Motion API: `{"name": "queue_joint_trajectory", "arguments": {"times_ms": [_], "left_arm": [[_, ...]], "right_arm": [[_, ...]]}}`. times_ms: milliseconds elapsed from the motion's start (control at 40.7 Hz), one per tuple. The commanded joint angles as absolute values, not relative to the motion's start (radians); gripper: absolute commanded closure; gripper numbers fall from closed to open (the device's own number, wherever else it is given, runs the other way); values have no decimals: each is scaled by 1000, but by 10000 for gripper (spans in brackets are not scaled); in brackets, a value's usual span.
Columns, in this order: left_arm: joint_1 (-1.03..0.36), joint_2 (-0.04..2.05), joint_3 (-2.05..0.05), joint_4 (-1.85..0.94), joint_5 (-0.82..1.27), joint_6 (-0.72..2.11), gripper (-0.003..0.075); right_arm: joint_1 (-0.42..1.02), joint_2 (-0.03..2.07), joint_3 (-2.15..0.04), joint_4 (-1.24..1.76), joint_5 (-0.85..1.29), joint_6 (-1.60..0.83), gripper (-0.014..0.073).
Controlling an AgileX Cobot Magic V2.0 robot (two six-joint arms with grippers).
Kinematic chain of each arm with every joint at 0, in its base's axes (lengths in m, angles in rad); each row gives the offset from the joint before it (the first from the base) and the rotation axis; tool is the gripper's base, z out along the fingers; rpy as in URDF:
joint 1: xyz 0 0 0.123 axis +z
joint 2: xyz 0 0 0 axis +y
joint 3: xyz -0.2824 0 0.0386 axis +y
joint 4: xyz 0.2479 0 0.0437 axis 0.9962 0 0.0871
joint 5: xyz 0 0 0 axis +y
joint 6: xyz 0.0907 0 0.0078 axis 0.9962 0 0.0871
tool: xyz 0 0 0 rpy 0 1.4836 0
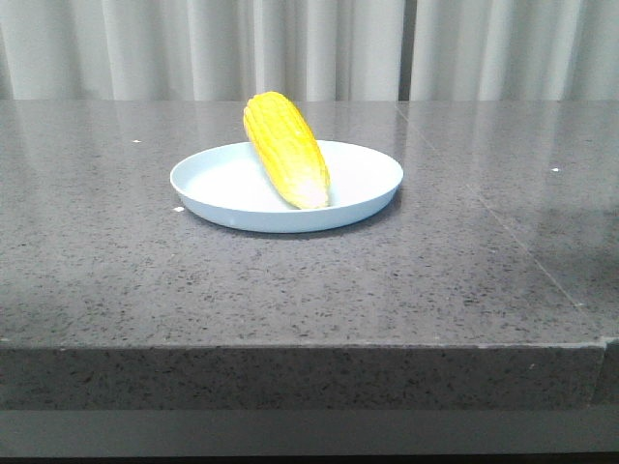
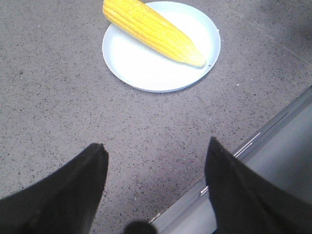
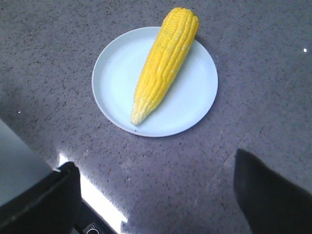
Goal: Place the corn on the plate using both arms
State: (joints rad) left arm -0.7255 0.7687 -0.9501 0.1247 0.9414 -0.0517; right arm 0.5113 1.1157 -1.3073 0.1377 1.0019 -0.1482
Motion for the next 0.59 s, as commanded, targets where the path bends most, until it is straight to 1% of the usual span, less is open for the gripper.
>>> {"name": "queue_joint_trajectory", "arguments": {"times_ms": [0,172,344,566], "left_arm": [[-730,763,-974,133,872,-62,300],[-730,763,-974,133,872,-62,300],[-730,763,-974,133,870,-62,300],[-730,763,-974,133,870,-62,300]], "right_arm": [[511,982,-1242,123,955,-159,-61],[511,796,-1109,106,970,-145,-61],[511,654,-1011,106,985,-141,-61],[511,579,-962,106,988,-141,-59]]}}
